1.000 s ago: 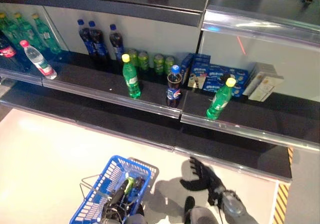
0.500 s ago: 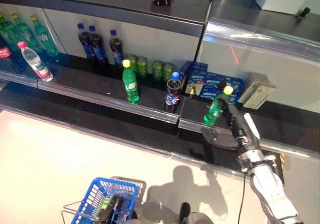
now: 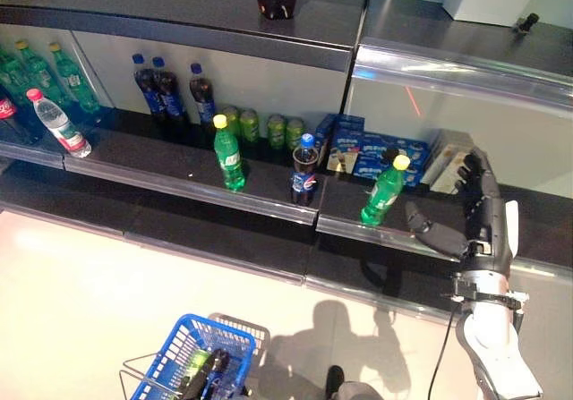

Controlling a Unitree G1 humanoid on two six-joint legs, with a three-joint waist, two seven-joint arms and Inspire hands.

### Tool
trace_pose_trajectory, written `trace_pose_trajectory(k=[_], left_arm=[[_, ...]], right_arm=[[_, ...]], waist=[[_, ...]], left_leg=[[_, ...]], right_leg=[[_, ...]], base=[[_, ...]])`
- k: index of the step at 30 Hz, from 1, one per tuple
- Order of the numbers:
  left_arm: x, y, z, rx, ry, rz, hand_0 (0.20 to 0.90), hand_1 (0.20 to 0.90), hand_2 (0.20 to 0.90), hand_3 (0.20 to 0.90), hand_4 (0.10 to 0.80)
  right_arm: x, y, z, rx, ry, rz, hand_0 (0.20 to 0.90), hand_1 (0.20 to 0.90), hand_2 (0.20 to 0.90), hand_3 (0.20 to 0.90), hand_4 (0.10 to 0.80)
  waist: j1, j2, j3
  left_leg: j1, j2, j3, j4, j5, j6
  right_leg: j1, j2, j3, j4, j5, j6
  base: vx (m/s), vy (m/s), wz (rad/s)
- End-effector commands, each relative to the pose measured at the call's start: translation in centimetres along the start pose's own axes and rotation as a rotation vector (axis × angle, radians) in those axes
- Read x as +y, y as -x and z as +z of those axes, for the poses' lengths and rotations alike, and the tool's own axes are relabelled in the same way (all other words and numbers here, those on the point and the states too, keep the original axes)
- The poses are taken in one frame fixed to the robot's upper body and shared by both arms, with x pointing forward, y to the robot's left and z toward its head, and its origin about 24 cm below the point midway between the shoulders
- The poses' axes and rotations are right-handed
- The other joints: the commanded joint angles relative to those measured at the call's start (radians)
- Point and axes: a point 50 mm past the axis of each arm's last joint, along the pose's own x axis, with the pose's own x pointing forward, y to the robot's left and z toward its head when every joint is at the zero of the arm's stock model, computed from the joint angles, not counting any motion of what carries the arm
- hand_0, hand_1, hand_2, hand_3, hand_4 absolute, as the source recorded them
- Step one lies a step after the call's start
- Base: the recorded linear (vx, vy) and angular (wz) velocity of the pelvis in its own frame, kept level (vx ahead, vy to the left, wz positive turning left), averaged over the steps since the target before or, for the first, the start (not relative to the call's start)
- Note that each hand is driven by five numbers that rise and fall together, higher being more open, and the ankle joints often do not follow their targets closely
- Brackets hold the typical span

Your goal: Pick up the drink and place into the basket.

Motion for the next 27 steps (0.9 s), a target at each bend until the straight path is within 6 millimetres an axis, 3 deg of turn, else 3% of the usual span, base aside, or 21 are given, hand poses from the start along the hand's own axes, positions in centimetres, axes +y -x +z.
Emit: trace_pose_trajectory(k=[1, 5, 8, 10, 11, 20, 27], left_arm=[[-4.1, -0.4, 3.3, -0.157, -0.007, -0.206, 0.3, 0.3, 0.3, 0.2, 0.1], [-6.9, -0.5, 3.7, -0.172, -0.009, -0.277, 0.3, 0.3, 0.3, 0.2, 0.1], [-9.5, -0.4, 4.3, -0.189, 0.001, -0.339, 0.3, 0.3, 0.3, 0.2, 0.1], [-10.0, -0.4, 4.3, -0.191, 0.0, -0.35, 0.3, 0.3, 0.3, 0.2, 0.1], [-11.2, -0.1, 4.4, -0.195, -0.005, -0.404, 0.3, 0.3, 0.3, 0.2, 0.1], [-14.4, 0.4, 5.1, -0.21, -0.002, -0.537, 0.3, 0.3, 0.3, 0.2, 0.1], [-16.0, 1.0, 5.0, -0.212, 0.007, -0.619, 0.3, 0.3, 0.3, 0.2, 0.1]], right_arm=[[-0.4, -2.0, 3.8, -0.227, -0.138, -0.119, 0.9, 0.9, 0.9, 0.9, 0.8], [0.9, -2.6, 2.8, -0.202, -0.205, -0.185, 0.9, 0.9, 0.9, 0.9, 0.8], [2.0, -3.7, 3.4, -0.243, -0.248, -0.195, 0.9, 0.9, 0.9, 0.9, 0.8], [2.2, -4.1, 3.6, -0.254, -0.254, -0.195, 0.9, 0.9, 0.9, 0.9, 0.8], [2.8, -5.1, 4.6, -0.308, -0.267, -0.203, 0.9, 0.9, 0.9, 0.9, 0.8], [3.2, -9.9, 8.9, -0.446, -0.313, -0.372, 0.9, 0.9, 0.9, 0.9, 0.8], [2.7, -11.4, 9.8, -0.447, -0.341, -0.441, 0.9, 0.9, 0.9, 0.9, 0.8]], waist=[[-0.001, -0.011, -0.003], [0.0, -0.002, 0.061], [0.003, 0.01, 0.131], [0.005, 0.013, 0.145], [0.012, 0.026, 0.189], [0.038, 0.064, 0.3], [0.049, 0.085, 0.334]], left_leg=[[-0.031, 0.094, -0.008, 0.199, -0.089, -0.015], [-0.116, 0.106, -0.037, 0.296, -0.111, -0.013], [-0.194, 0.105, -0.069, 0.349, -0.115, -0.013], [-0.21, 0.103, -0.077, 0.359, -0.114, -0.013], [-0.25, 0.098, -0.099, 0.376, -0.102, -0.014], [-0.382, 0.066, -0.166, 0.406, -0.031, -0.016], [-0.423, 0.056, -0.187, 0.421, -0.001, -0.019]], right_leg=[[-0.032, -0.085, 0.03, 0.06, -0.01, 0.066], [-0.11, -0.082, 0.033, 0.166, -0.047, 0.046], [-0.181, -0.089, 0.04, 0.219, -0.051, 0.036], [-0.195, -0.09, 0.041, 0.226, -0.05, 0.035], [-0.229, -0.097, 0.04, 0.246, -0.045, 0.029], [-0.331, -0.099, 0.038, 0.28, -0.032, 0.008], [-0.356, -0.096, 0.039, 0.287, -0.032, 0.001]], base=[[0.0, 0.0, 0.0], [-0.09, -0.009, 0.02], [-0.209, -0.006, 0.11], [-0.126, -0.005, 0.09], [-0.174, 0.001, 0.08], [-0.097, -0.011, 0.07], [-0.032, 0.004, 0.03]])
